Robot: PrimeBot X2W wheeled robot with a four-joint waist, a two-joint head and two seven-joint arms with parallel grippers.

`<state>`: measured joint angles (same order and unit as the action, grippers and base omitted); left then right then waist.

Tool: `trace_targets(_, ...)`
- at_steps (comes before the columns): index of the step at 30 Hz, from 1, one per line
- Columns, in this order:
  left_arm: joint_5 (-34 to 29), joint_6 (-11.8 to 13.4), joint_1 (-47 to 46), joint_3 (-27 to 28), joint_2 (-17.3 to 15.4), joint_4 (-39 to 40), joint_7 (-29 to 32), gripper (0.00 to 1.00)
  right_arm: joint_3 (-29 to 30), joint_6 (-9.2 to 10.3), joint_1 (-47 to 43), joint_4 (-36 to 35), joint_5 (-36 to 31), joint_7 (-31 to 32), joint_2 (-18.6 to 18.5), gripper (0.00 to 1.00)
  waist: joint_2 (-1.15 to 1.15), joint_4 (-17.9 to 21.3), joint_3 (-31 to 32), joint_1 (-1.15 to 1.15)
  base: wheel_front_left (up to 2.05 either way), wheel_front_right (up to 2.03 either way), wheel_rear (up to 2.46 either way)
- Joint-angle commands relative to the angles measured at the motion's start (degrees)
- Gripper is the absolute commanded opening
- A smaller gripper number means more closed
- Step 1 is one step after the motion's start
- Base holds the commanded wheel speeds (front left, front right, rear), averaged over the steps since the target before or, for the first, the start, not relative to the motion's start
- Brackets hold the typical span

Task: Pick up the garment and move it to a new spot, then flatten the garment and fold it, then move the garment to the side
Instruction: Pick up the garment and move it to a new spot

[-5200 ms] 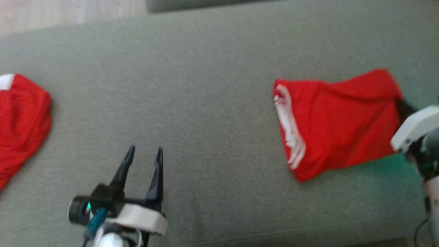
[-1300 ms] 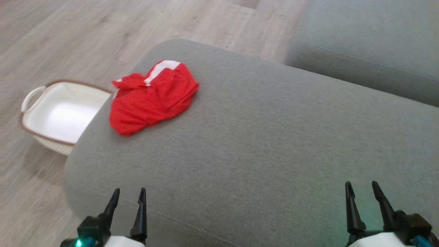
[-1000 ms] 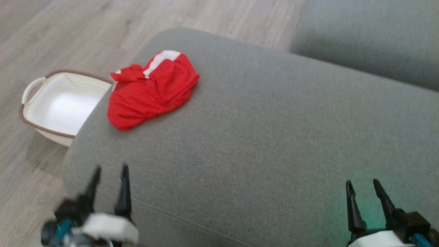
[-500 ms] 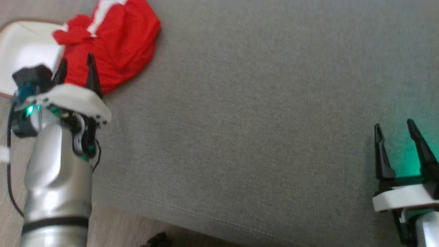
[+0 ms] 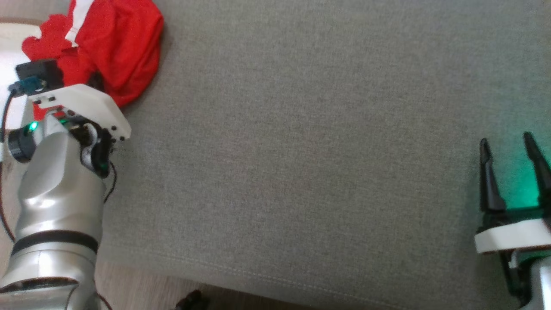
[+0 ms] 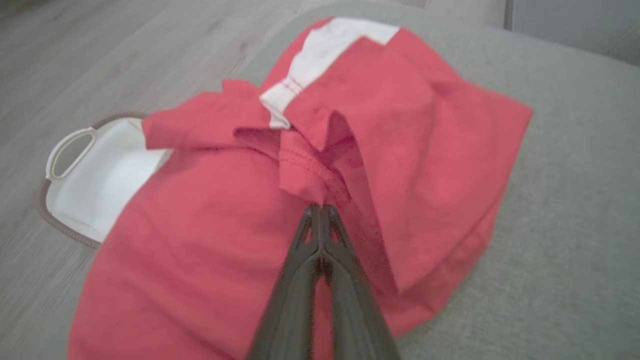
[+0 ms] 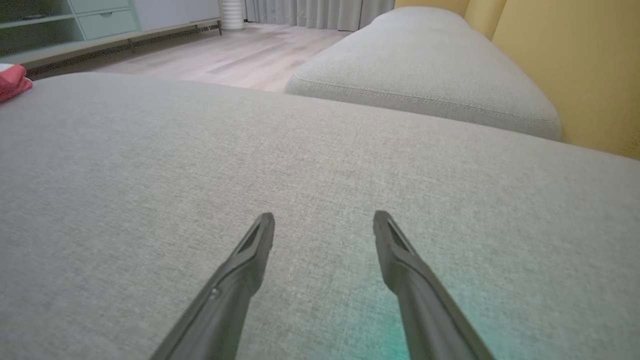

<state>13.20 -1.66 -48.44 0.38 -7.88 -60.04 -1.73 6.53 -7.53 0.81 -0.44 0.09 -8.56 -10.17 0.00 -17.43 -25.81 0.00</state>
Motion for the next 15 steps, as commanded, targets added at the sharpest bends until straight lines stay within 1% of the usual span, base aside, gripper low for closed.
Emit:
trace_targets(1,-0.06,-1.00,-2.07,0.63,-4.08,1.78,-1.86,0.00,-1.08,0.04,-0.66,-0.20,0.41,-1.16,0.89,1.00,0.00,0.11,3.26,0.00,0.00,0.00,0.00)
trace_targets(2,0.04,-1.63,-2.41,0.39,-4.06,2.36,-2.20,0.00,-1.10,0.04,-0.88,0.40,0.44,-1.48,1.46,1.00,0.00,0.13,4.32,0.00,0.00,0.00,0.00)
trace_targets(3,0.04,-1.63,-2.41,0.39,-4.06,2.36,-2.20,0.00,-1.10,0.04,-0.88,0.40,0.44,-1.48,1.46,1.00,0.00,0.13,4.32,0.00,0.00,0.00,0.00)
trace_targets(5,0.59,-2.81,-3.10,0.01,-3.71,4.27,-2.39,0.00,-1.23,0.04,-1.23,1.64,0.48,-2.17,2.49,1.00,0.00,0.26,6.37,0.00,0.00,0.00,0.00)
trace_targets(8,1.38,-4.28,-3.44,-1.22,-3.09,8.53,-0.54,0.00,-1.54,0.04,-1.71,3.76,0.55,-3.30,4.01,1.00,0.00,0.71,9.90,0.00,0.00,0.00,0.00)
trace_targets(12,2.78,-5.44,-1.68,-4.46,-2.30,18.75,4.92,0.00,-2.28,0.04,-2.11,6.31,0.72,-4.52,5.71,1.00,0.00,2.18,13.96,0.00,0.00,0.00,0.00)
trace_targets(15,5.15,-5.71,1.30,-7.21,-2.18,30.29,10.75,0.00,-2.50,0.04,-2.28,7.86,0.95,-5.24,6.48,1.00,0.00,3.72,16.21,0.00,0.00,0.00,0.00)
